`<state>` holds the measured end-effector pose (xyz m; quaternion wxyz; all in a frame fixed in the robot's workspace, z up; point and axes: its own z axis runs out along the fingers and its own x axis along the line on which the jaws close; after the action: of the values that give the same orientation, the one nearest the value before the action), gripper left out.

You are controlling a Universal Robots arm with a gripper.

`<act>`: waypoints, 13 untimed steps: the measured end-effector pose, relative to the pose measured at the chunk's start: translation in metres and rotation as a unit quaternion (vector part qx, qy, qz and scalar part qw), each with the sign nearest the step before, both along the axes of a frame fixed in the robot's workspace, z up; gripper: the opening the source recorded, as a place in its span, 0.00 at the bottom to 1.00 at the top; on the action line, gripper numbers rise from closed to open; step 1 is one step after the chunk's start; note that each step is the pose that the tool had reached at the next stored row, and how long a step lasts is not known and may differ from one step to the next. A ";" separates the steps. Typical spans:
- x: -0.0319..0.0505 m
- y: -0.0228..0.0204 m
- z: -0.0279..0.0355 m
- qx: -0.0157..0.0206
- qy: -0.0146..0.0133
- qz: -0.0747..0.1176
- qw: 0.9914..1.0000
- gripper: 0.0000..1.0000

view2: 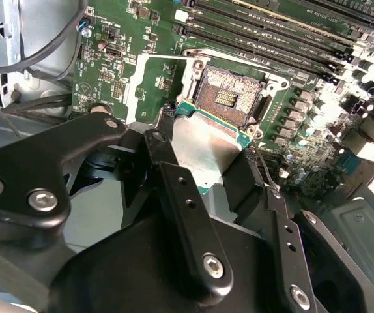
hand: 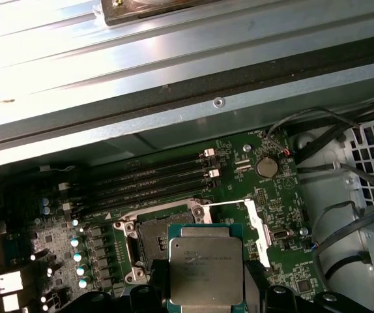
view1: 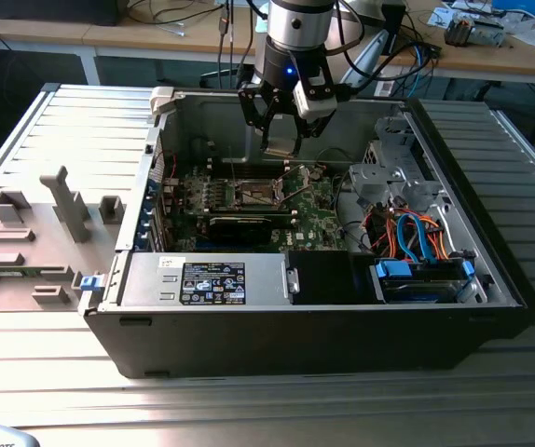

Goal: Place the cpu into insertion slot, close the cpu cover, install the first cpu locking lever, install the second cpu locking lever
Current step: 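Place the cpu into insertion slot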

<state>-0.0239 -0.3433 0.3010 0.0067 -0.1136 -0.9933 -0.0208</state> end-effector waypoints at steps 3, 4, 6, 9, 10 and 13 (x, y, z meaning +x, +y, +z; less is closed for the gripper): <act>0.0000 0.0000 0.0000 0.000 0.000 -0.001 1.000 0.54; 0.0000 0.0000 0.0000 0.000 0.000 -0.001 1.000 0.54; 0.0000 0.0000 0.0000 0.000 0.000 -0.002 1.000 0.54; 0.0001 0.0000 0.0000 -0.001 0.000 -0.004 1.000 0.54; 0.0001 0.0000 0.0000 -0.001 0.000 -0.004 1.000 0.54; 0.0001 0.0000 0.0000 -0.001 0.000 -0.005 1.000 0.54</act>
<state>-0.0238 -0.3433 0.3009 0.0064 -0.1187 -0.9927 -0.0200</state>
